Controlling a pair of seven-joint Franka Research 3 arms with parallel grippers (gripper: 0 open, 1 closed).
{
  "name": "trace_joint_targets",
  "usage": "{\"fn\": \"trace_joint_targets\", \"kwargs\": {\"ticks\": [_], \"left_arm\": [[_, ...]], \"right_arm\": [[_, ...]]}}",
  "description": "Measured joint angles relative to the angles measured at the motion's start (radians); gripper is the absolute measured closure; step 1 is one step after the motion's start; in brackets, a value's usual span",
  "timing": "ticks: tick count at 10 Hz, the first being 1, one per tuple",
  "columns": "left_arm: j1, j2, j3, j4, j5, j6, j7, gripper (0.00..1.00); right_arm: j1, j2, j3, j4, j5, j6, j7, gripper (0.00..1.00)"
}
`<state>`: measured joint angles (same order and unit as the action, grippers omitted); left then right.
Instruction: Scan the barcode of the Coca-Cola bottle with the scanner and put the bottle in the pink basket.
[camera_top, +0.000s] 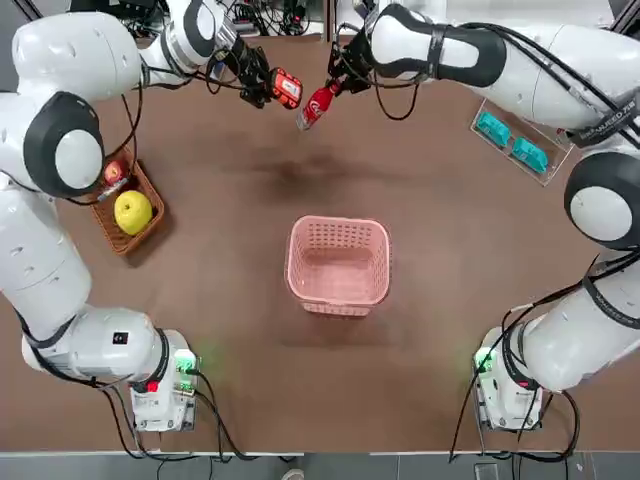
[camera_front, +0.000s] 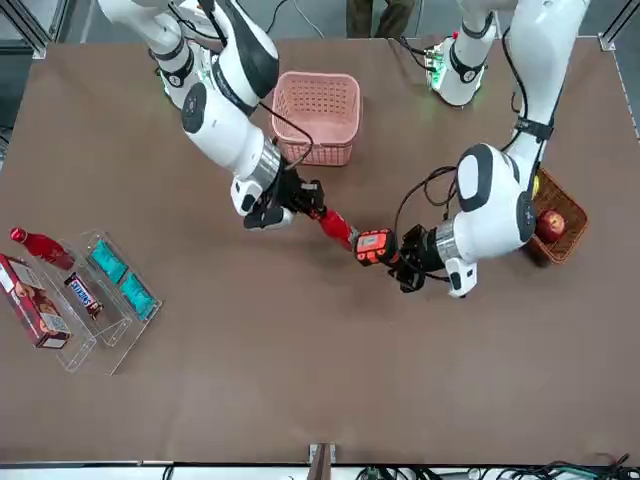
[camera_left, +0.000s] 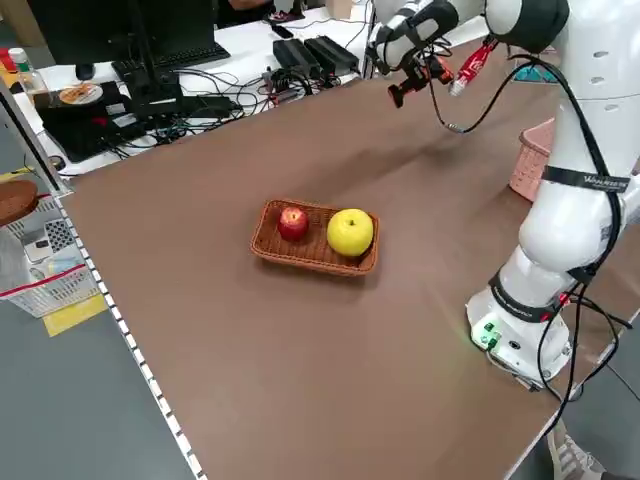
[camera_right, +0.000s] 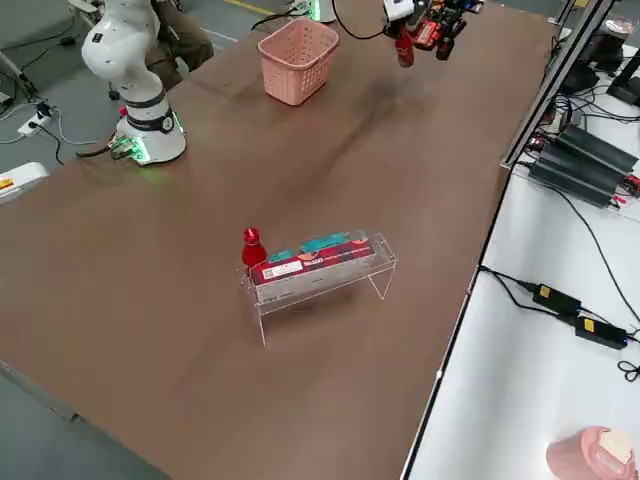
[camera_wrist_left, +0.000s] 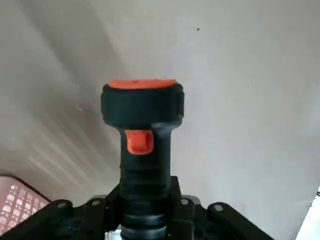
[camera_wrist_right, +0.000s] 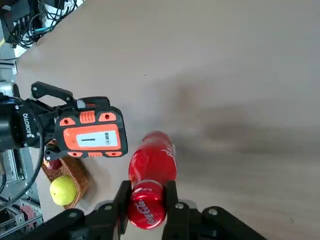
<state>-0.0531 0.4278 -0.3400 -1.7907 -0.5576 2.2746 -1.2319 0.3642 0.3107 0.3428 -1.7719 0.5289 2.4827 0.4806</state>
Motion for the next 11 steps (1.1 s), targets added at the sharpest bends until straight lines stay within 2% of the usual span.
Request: {"fn": "trace_joint_targets", "kwargs": {"ticks": [11], "left_arm": [[0.013,-0.017,0.008,-0.011,0.000,-0.031,-0.026,0.65]], "right_arm": [[-0.052,0.000,-0.001,-0.005,0.000,0.012,-0.031,0.68]]}}
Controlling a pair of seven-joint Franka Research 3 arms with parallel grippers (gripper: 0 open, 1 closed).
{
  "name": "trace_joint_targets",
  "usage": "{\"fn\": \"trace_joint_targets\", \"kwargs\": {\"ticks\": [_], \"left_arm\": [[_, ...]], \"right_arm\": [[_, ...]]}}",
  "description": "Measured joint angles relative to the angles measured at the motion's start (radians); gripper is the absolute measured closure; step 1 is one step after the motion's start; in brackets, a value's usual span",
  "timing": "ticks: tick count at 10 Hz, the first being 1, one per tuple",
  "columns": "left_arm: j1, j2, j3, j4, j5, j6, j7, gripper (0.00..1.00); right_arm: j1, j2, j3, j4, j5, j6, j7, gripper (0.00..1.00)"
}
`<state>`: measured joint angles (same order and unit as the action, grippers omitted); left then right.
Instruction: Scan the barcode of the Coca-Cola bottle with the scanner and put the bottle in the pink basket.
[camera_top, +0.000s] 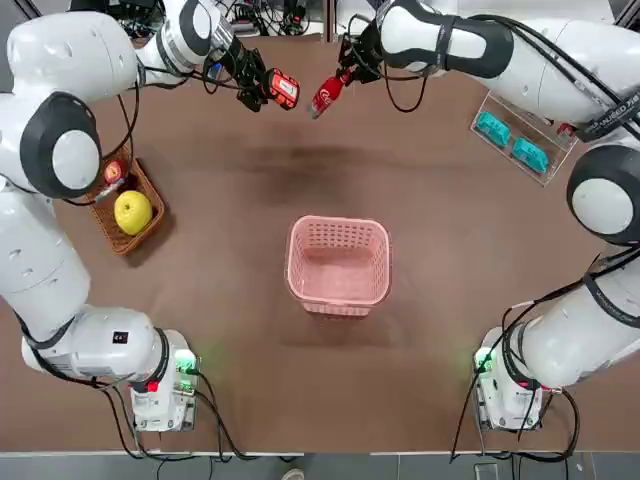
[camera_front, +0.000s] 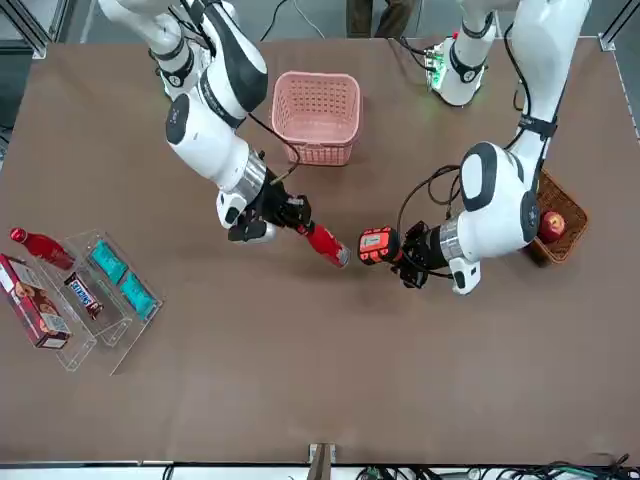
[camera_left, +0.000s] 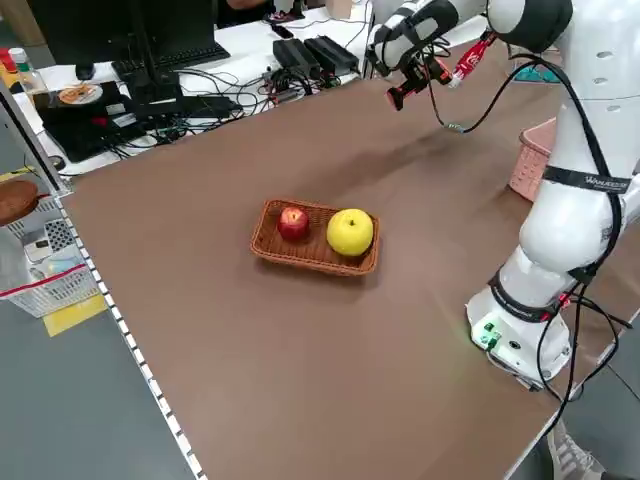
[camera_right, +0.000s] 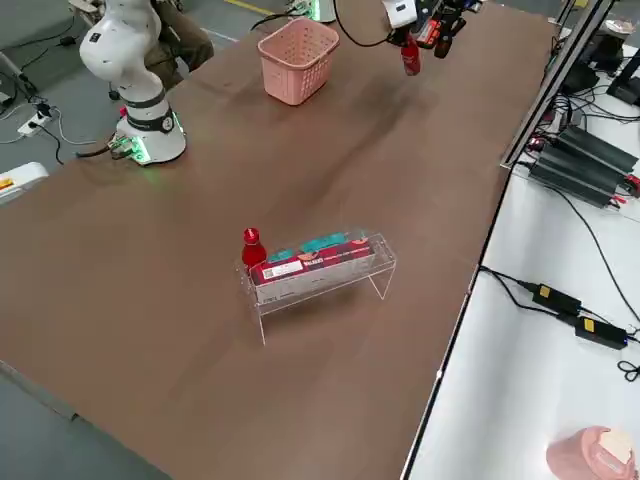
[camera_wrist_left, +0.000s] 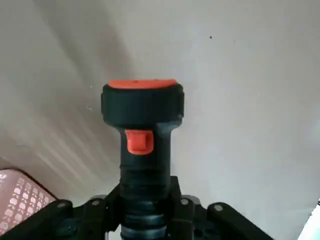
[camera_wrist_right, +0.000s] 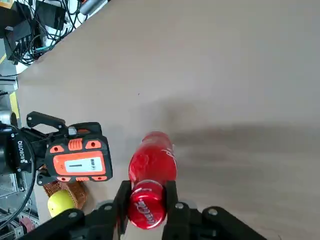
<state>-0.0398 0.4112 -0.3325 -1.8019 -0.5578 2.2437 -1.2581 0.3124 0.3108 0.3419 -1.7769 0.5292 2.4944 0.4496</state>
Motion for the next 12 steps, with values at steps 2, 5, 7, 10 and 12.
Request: {"fn": "trace_joint_targets", "kwargs": {"ticks": [2,5,7,10,12], "left_arm": [[0.000,-0.001,0.000,0.000,0.000,-0.002,-0.001,0.65],[0.000,-0.001,0.000,-0.001,0.000,-0.003,-0.003,0.65],[-0.003,-0.001,-0.001,-0.001,0.000,-0.003,-0.009,0.65],[-0.007,-0.001,-0.001,-0.002,0.000,-0.003,-0.030,0.65],[-0.007,-0.001,-0.001,-0.002,0.000,-0.003,-0.036,0.65]], "right_arm": [[0.000,0.000,0.000,-0.001,0.000,-0.002,0.000,0.68],[0.000,0.000,0.004,-0.003,0.000,-0.018,0.000,0.68],[0.000,0.000,0.004,-0.003,0.000,-0.021,0.000,0.68],[-0.016,-0.049,0.000,0.004,0.000,-0.203,-0.019,0.68],[-0.024,-0.129,-0.001,0.010,0.000,-0.385,-0.033,0.68]]}}
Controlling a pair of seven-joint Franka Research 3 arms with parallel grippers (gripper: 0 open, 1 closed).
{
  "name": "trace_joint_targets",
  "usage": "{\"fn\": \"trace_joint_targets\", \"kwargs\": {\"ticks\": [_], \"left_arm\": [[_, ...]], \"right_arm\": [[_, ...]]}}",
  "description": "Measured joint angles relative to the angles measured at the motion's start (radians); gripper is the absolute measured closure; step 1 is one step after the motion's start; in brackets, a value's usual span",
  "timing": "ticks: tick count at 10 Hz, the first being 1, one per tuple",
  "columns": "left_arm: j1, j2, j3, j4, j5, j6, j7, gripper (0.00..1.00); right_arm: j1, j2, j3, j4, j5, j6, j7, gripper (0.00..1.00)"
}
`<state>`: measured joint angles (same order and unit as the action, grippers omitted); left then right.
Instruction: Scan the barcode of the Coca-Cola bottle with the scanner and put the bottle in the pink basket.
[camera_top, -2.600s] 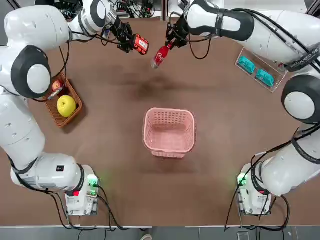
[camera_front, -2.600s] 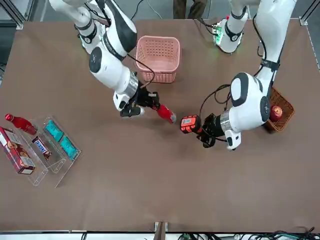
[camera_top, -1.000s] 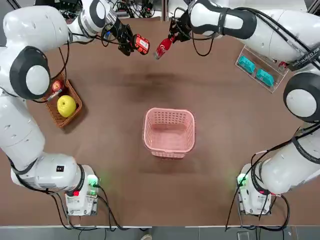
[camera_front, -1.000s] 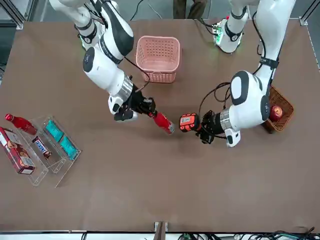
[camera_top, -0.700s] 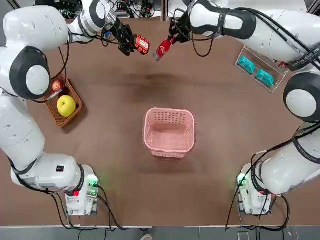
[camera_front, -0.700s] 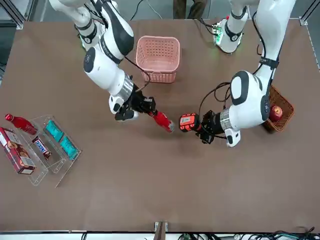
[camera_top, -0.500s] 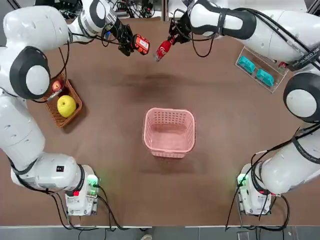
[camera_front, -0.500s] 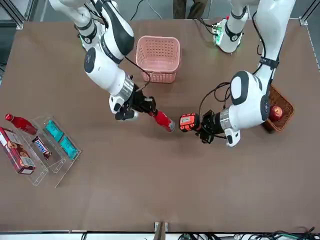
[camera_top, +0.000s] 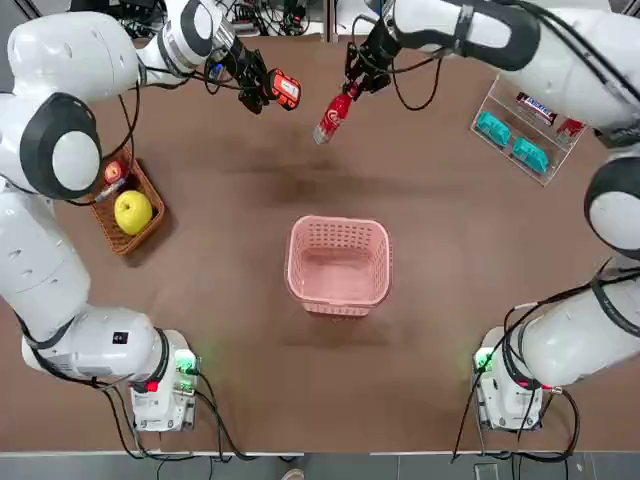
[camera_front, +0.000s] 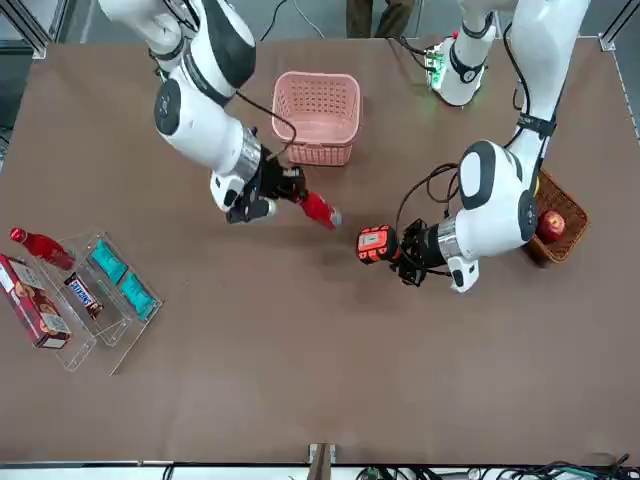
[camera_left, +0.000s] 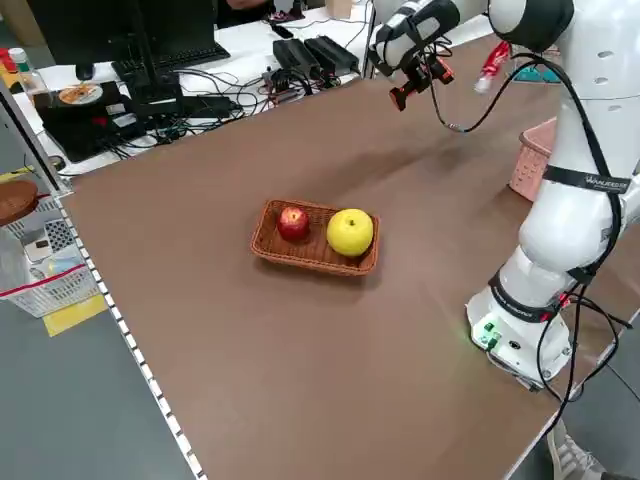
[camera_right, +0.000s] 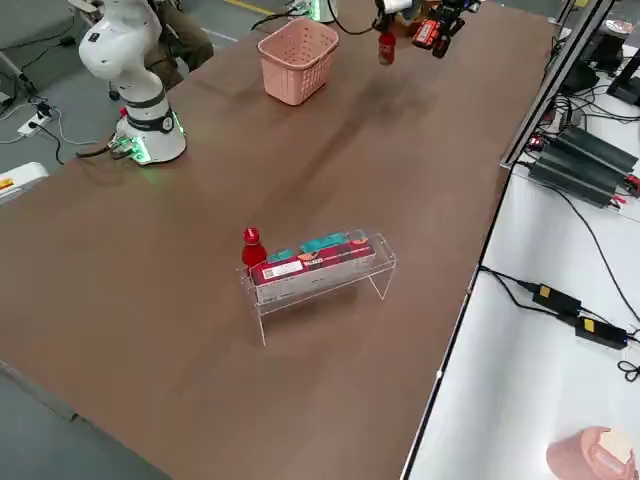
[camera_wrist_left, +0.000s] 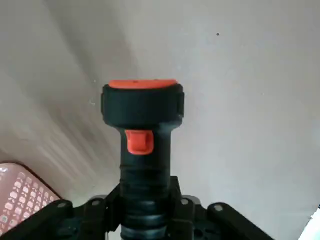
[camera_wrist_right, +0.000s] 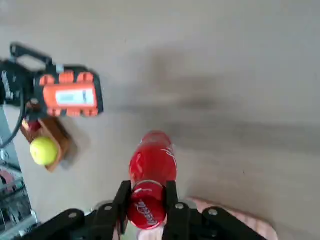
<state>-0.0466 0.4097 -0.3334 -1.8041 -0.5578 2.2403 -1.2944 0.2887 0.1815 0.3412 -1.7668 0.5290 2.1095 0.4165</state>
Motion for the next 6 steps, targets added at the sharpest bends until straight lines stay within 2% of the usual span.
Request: {"fn": "trace_joint_targets", "kwargs": {"ticks": [2,3,6], "left_arm": [[0.001,0.000,0.004,-0.010,0.004,0.000,-0.018,0.65],[0.002,0.000,0.013,-0.021,0.033,0.000,-0.056,0.65],[0.035,0.001,0.035,-0.051,0.259,0.000,-0.310,0.65]], "right_arm": [[0.013,-0.085,0.000,0.004,-0.007,-0.196,0.000,0.68],[0.047,-0.112,-0.007,0.010,-0.021,-0.261,0.014,0.68],[0.223,-0.136,-0.020,0.070,-0.172,-0.391,0.206,0.68]]}}
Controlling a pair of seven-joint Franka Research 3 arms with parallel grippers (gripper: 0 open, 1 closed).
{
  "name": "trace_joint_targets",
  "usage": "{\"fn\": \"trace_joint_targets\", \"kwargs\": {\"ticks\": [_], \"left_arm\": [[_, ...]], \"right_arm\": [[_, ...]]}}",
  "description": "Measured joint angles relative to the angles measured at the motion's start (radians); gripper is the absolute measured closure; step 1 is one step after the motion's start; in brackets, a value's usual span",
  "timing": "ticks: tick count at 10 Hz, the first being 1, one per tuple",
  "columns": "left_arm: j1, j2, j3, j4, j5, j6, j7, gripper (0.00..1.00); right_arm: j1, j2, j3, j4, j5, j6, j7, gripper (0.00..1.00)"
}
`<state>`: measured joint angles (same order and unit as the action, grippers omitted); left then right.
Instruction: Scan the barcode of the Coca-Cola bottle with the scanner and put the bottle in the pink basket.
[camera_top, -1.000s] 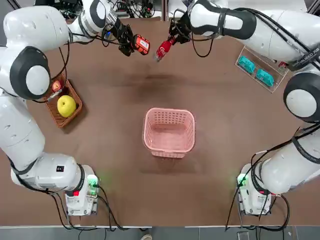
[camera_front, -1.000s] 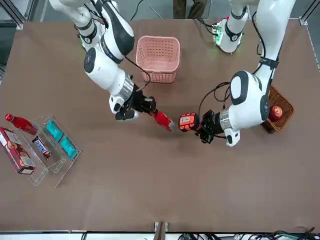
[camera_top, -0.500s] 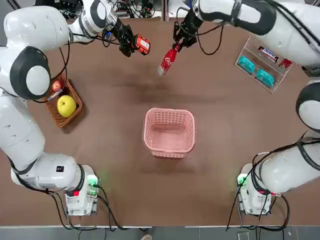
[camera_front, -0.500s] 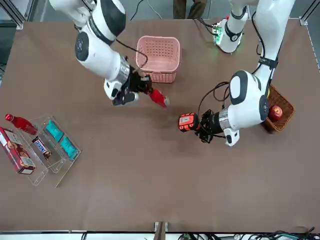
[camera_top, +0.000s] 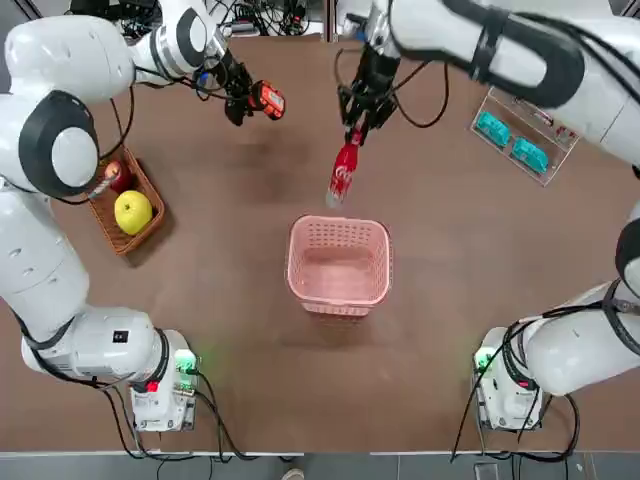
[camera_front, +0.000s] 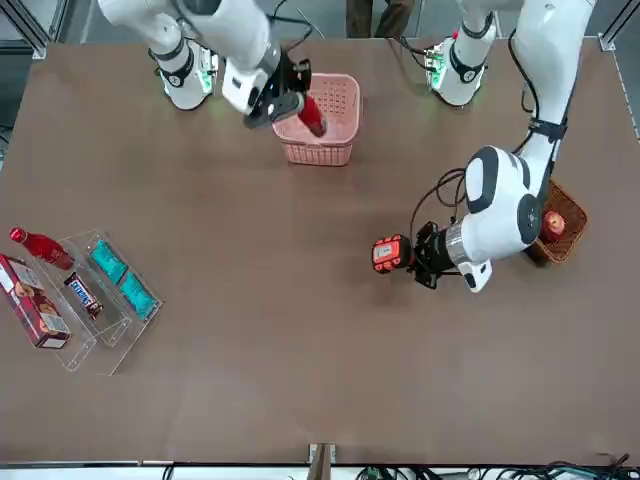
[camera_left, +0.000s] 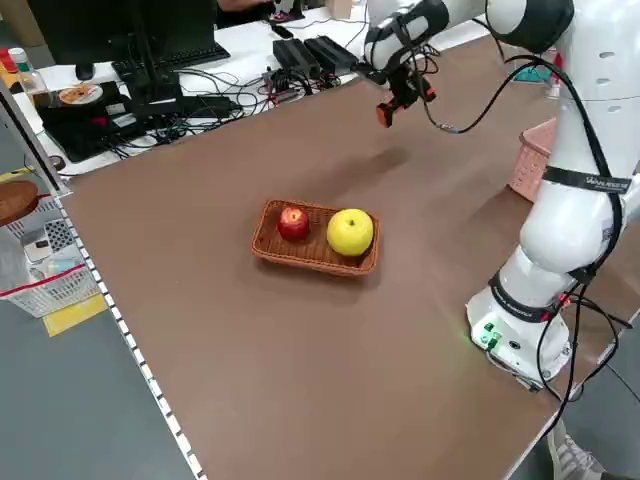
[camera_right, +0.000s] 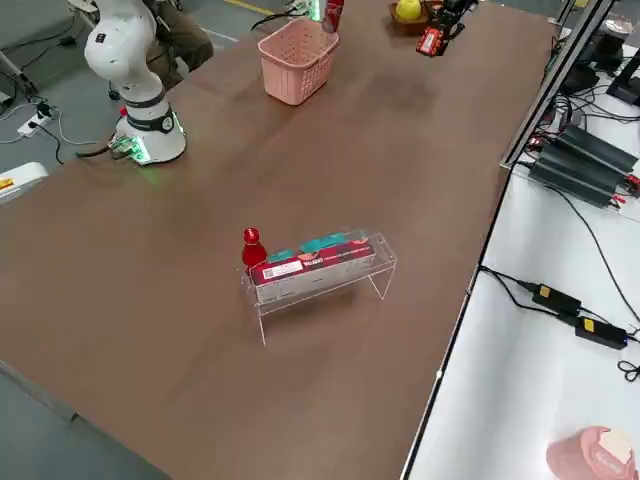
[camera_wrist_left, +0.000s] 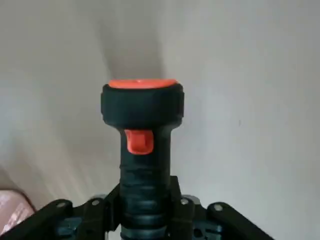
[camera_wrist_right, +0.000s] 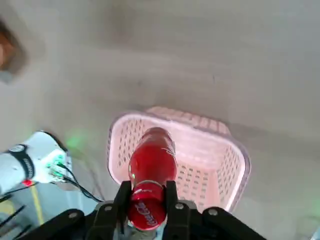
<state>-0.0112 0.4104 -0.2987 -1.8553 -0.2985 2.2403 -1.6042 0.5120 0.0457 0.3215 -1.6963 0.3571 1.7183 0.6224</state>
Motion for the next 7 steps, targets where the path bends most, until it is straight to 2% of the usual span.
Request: {"fn": "trace_joint_targets", "kwargs": {"ticks": [2,4,7], "left_arm": [[0.031,0.003,0.003,-0.014,0.117,0.000,-0.140,0.65],[0.051,0.009,0.004,-0.031,0.212,-0.001,-0.242,0.65],[0.065,0.049,0.004,-0.042,0.326,0.007,-0.336,0.65]], "right_arm": [[0.137,-0.004,0.003,0.002,-0.086,-0.009,0.112,0.68],[0.229,-0.003,0.005,-0.035,-0.169,0.013,0.190,0.68],[0.263,0.006,0.002,-0.153,-0.204,0.180,0.215,0.68]]}}
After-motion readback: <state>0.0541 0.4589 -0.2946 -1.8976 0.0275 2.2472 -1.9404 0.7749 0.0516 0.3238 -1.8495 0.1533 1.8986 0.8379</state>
